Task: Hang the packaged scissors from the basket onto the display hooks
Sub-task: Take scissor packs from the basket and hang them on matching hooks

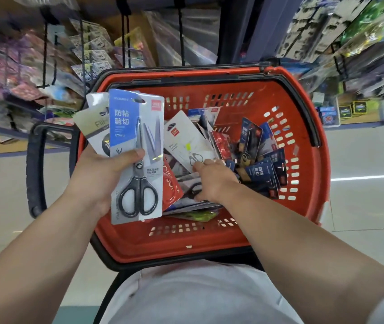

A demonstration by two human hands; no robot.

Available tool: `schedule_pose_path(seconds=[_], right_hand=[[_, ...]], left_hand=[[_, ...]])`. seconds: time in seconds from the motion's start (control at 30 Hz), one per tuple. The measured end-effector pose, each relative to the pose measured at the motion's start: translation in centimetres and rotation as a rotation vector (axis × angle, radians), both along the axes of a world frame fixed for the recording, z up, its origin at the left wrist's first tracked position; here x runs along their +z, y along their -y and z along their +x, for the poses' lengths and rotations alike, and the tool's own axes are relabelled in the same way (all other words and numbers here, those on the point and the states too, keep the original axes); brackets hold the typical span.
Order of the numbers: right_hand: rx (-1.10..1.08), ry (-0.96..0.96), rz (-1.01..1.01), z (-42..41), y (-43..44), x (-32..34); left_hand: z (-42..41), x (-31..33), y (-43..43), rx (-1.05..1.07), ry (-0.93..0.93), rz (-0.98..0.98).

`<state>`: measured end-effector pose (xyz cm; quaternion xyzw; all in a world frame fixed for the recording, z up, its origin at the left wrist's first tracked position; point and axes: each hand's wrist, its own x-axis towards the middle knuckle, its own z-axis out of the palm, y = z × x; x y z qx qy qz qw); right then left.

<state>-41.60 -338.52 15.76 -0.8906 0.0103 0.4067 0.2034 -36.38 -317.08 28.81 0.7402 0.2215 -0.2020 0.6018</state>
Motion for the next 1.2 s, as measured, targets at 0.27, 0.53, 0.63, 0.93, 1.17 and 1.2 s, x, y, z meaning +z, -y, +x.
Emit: schedule_pose_path(seconds=[0.27, 0.53, 0.63, 0.93, 1.17, 1.2], right_hand=[[0.254, 0.041, -0.237, 0.8, 0.2, 0.3], [0.388, -0.009, -0.137, 0.8, -0.5, -0.4], [0.331, -0.084, -0.085, 1.0, -0.7, -1.0], [0.359, -0.017, 0.003, 2.0, 3.0, 1.0], [-0.031, 0.092, 0.123, 1.6, 10.8, 4.6], [-0.092, 0.117, 0.149, 1.5, 11.6, 5.1]], left_hand=[[-0.6, 1.8, -1.9, -0.056, 0.007, 0.141], [-1.4, 2.7, -2.3, 0.022, 0.004, 0.128], [-1.4, 3.0, -2.1, 0.032, 0.012, 0.114], [-1.8, 2.6, -2.4, 0.063, 0.026, 0.090], [-1.8, 1.7, -1.0, 0.087, 0.013, 0.010], [-1.7, 1.6, -0.7, 0.084, 0.011, -0.003]])
